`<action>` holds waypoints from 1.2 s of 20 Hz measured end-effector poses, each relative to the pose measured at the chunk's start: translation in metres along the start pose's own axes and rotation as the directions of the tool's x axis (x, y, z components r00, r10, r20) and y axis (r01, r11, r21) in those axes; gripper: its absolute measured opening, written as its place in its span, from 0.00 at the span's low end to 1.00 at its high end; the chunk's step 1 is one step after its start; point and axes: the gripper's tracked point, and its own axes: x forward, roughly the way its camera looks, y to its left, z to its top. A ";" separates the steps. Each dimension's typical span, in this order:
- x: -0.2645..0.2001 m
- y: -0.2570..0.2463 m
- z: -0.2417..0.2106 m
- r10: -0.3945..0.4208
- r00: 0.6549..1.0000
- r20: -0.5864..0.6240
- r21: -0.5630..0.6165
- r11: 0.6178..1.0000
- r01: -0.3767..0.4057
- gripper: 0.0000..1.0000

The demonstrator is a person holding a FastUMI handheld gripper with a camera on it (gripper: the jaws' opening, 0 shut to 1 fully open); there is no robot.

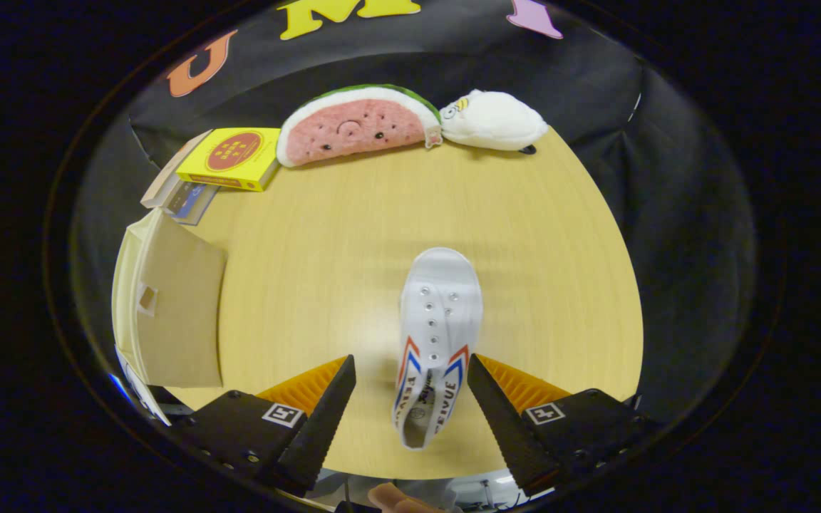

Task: Open the storage box then place both shoes into the box .Put the left shoe in first, then the right shoe, with the right side of both shoes facing outward in a uniform manner.

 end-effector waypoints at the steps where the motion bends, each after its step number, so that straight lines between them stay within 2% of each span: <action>1: 0.005 -0.009 -0.004 -0.005 1.000 -0.012 -0.001 1.000 0.005 0.97; 9: 0.045 -0.041 -0.033 -0.049 0.996 -0.073 -0.049 0.998 0.046 0.95; 12: 0.058 -0.038 -0.026 -0.030 0.997 -0.065 -0.041 0.999 0.028 0.91; 13: 0.063 -0.034 -0.026 -0.007 0.998 -0.069 -0.041 0.999 0.004 0.81; 14: 0.068 -0.024 -0.030 0.048 0.995 -0.087 -0.044 0.998 -0.052 0.76; 16: 0.068 -0.023 -0.027 0.065 0.995 -0.081 -0.059 0.996 -0.070 0.35; 18: 0.064 -0.027 -0.026 0.080 0.995 -0.066 -0.050 0.995 -0.084 0.23; 20: 0.066 -0.026 -0.027 0.145 0.986 -0.083 0.035 0.989 -0.143 0.10; 21: 0.075 -0.028 -0.035 0.163 0.983 -0.091 0.087 0.984 -0.155 0.10; 22: 0.067 -0.028 -0.027 0.192 0.977 -0.095 0.135 0.975 -0.178 0.00; 24: 0.056 -0.031 -0.024 0.215 0.972 -0.094 0.179 0.964 -0.196 0.00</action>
